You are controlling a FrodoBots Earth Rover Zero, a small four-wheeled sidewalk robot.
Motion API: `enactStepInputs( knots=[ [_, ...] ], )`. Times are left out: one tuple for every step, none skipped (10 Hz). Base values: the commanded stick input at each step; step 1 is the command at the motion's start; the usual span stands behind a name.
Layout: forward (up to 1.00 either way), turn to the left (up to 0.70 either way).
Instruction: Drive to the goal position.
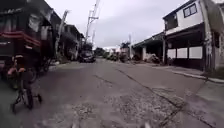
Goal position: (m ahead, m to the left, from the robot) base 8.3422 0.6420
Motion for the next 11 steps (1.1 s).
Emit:
enactStepInputs(
  knots=[
    [0.70,0.00],
    [0.70,0.00],
    [0.70,0.00],
    [0.70,0.00],
    [0.70,0.00],
    [0.70,0.00],
    [0.70,0.00],
    [0.70,0.00],
    [0.70,0.00],
    [0.70,0.00],
    [0.70,0.00]
  ],
)
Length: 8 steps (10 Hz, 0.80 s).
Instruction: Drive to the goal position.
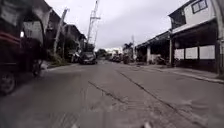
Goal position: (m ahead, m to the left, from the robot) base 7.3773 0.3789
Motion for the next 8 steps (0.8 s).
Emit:
enactStepInputs(
  knots=[
    [0.70,0.00],
    [0.70,0.00],
    [0.70,0.00],
    [0.70,0.00],
    [0.70,0.00],
    [0.70,0.04],
    [0.70,0.25],
    [0.70,0.30]
  ],
)
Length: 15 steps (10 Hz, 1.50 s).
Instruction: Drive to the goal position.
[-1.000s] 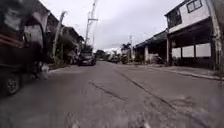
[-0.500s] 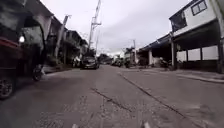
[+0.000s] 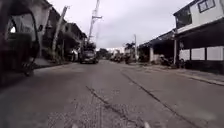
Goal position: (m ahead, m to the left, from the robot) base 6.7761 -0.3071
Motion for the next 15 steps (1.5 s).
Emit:
enactStepInputs(
  knots=[
    [0.70,0.22],
    [0.70,0.13],
    [0.70,0.05],
    [0.70,0.00],
    [0.70,0.00],
    [0.70,0.00],
    [0.70,0.00],
    [0.70,0.00],
    [0.70,0.00],
    [0.70,0.00],
    [0.70,0.00],
    [0.70,0.00],
    [0.70,0.00],
    [0.70,0.00],
    [0.70,0.00]
  ],
)
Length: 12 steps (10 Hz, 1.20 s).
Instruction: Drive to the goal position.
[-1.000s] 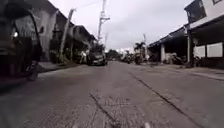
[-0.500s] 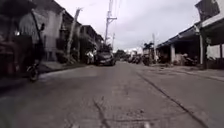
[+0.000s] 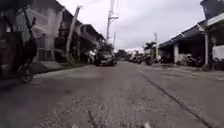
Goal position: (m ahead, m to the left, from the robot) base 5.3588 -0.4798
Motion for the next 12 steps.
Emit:
enactStepInputs(
  knots=[
    [0.70,0.00],
    [0.70,0.00],
    [0.70,0.00],
    [0.70,0.00],
    [0.70,0.00],
    [0.70,0.00],
    [0.70,0.00],
    [0.70,0.00],
    [0.70,0.00],
    [0.70,0.00],
    [0.70,0.00],
    [0.70,0.00]
  ],
)
